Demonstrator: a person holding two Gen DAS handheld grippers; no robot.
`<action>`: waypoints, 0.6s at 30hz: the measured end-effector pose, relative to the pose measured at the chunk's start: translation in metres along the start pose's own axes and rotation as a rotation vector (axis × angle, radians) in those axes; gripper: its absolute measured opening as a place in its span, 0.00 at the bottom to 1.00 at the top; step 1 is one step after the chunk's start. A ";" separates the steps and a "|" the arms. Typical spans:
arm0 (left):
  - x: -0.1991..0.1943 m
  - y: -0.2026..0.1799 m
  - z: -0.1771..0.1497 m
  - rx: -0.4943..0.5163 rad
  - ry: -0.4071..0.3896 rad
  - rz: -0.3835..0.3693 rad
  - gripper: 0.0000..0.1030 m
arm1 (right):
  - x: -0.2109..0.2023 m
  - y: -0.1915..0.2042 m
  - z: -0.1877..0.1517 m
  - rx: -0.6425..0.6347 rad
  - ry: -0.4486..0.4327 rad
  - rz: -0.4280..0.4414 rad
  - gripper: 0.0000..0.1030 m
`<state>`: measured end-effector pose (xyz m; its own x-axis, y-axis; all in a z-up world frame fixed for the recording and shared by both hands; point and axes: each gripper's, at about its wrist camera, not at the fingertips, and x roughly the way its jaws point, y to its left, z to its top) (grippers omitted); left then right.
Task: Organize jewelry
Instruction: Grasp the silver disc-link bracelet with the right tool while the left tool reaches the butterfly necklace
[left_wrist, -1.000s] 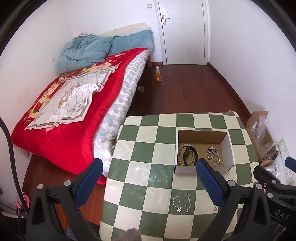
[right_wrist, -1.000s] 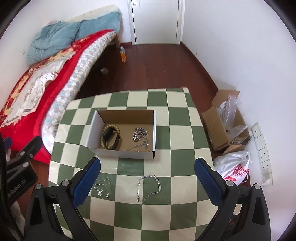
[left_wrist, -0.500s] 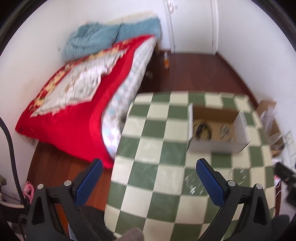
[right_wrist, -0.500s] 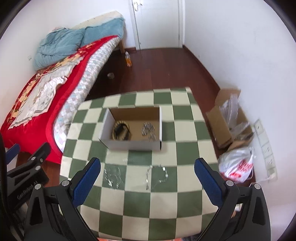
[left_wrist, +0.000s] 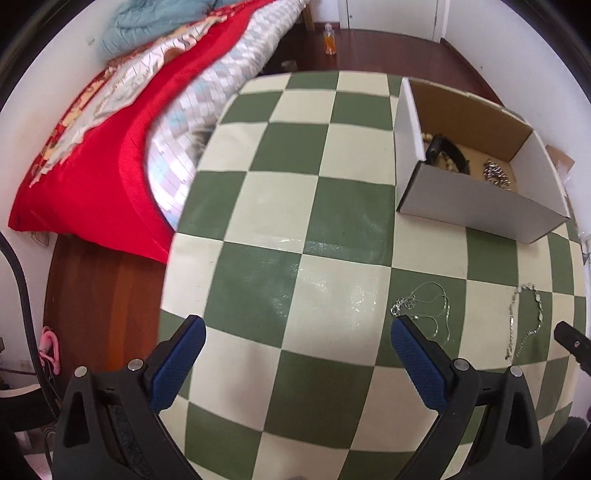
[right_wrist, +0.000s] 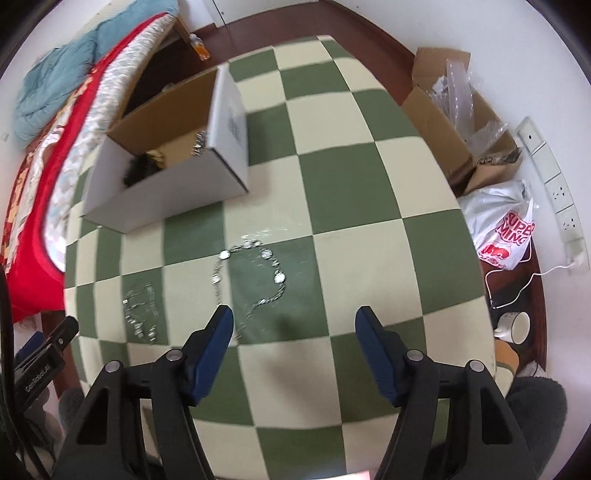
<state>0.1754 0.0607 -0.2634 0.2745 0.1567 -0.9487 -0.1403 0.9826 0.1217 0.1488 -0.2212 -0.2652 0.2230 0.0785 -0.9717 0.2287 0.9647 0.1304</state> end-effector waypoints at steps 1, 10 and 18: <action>0.005 0.000 0.001 -0.006 0.016 -0.011 0.99 | 0.005 0.001 0.002 0.000 0.002 -0.004 0.68; 0.032 -0.005 0.004 -0.012 0.106 -0.056 0.99 | 0.047 0.027 0.012 -0.086 0.031 -0.096 0.63; 0.044 -0.033 -0.007 0.040 0.144 -0.088 0.91 | 0.047 0.051 0.001 -0.187 -0.048 -0.144 0.27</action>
<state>0.1856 0.0341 -0.3115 0.1445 0.0569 -0.9879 -0.0830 0.9955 0.0452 0.1723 -0.1689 -0.3044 0.2462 -0.0711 -0.9666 0.0826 0.9952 -0.0521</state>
